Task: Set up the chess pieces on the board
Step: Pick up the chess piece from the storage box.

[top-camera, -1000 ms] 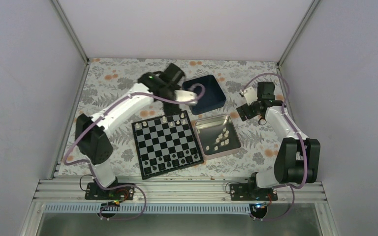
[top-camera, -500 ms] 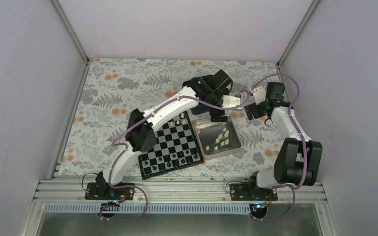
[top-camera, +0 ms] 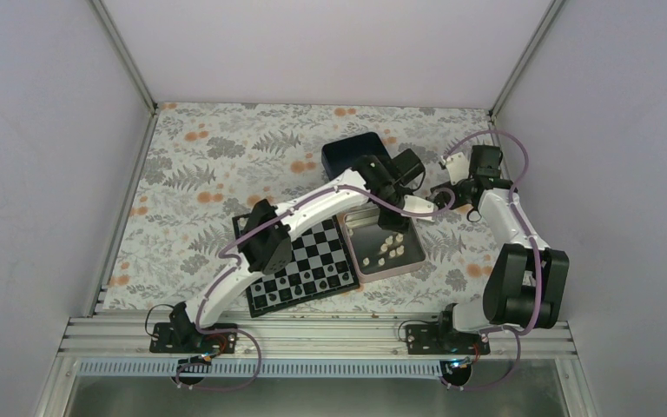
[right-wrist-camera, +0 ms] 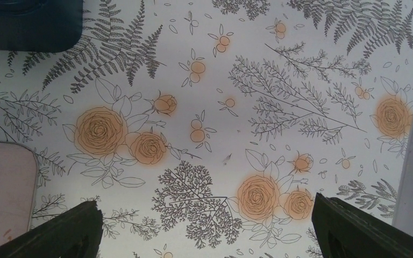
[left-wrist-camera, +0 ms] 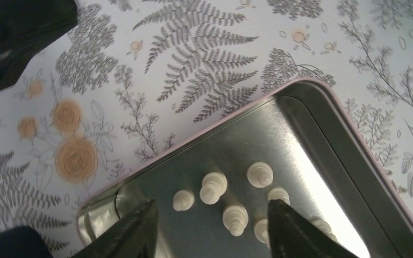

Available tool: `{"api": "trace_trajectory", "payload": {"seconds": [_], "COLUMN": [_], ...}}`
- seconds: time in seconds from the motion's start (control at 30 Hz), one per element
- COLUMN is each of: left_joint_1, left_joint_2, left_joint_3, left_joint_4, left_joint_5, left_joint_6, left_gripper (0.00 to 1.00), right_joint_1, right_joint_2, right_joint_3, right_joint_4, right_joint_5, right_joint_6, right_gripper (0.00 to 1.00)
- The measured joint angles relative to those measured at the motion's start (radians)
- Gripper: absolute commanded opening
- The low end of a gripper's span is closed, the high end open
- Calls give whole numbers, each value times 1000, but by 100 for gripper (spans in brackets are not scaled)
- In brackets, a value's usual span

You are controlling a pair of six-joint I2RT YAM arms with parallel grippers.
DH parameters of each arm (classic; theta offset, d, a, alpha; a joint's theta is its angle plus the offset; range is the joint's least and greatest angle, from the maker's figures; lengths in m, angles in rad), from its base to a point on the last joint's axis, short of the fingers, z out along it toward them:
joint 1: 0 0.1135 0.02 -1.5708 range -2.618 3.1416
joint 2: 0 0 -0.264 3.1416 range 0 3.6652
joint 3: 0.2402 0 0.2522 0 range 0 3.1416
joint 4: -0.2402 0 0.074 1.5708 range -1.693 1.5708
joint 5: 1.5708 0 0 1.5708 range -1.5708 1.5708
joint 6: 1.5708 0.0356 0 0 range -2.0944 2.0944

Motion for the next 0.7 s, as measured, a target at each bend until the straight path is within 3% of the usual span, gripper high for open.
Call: {"api": "trace_trajectory", "payload": {"seconds": [0.7], "left_joint_1": [-8], "left_joint_2": [100], "left_joint_3": [-13], "left_joint_4": [23], "left_joint_5": [-74], "left_joint_6": [8], "left_gripper": [45], "right_joint_1": [0], "right_joint_2": [0], "right_joint_3": [0], "right_joint_4": [-11], "right_joint_5": [-35], "right_joint_6": [-1], "right_gripper": [100]}}
